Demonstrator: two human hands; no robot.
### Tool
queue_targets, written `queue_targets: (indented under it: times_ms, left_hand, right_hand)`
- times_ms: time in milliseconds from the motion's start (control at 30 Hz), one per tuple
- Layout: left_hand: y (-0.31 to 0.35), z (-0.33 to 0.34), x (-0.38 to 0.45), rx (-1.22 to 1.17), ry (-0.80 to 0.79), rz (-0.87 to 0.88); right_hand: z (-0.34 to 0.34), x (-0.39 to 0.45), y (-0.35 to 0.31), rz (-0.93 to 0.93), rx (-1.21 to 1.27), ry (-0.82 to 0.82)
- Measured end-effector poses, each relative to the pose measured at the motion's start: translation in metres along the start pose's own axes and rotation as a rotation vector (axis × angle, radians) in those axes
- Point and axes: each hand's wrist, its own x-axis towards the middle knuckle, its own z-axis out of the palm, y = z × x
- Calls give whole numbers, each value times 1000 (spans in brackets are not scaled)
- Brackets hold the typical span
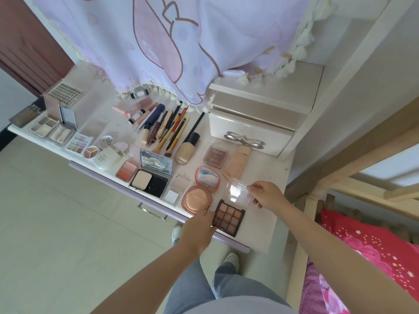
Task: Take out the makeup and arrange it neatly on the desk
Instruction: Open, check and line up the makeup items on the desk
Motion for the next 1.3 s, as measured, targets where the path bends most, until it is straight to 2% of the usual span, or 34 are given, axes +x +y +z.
queue_targets:
  times_ms: [133, 233, 367, 500, 767, 833, 933, 1067, 1300]
  left_hand:
    - [-6, -7, -4, -1, 64, 32]
    - [-11, -15, -6, 15, 122, 50]
    - [-20, -23, -6, -3, 187, 33]
    - [-26, -29, -9, -8, 196, 45]
    - [-8, -45, 1, -5, 212, 202]
    - [7, -48, 9, 6, 221, 320]
    - [30, -48, 24, 64, 146, 372]
    - [69, -48, 43, 101, 106, 486]
    - [126, -80, 52, 110, 129, 746]
  right_hand:
    - [-13, 7, -17, -310, -454, 202]
    - [-17, 24, -37, -540, -855, 138]
    - [-10, 53, -53, -494, -1264, 13]
    - [-12, 66, -52, -437, -1372, 54]
    - [-48, 39, -11, -316, -1318, 59]
    - [-58, 25, 5, -241, -1109, 39]
    - [-69, -1, 23, -146, -804, -16]
    - [-80, -43, 34, -122, -629, -5]
    - [-111, -119, 4, -208, -303, 9]
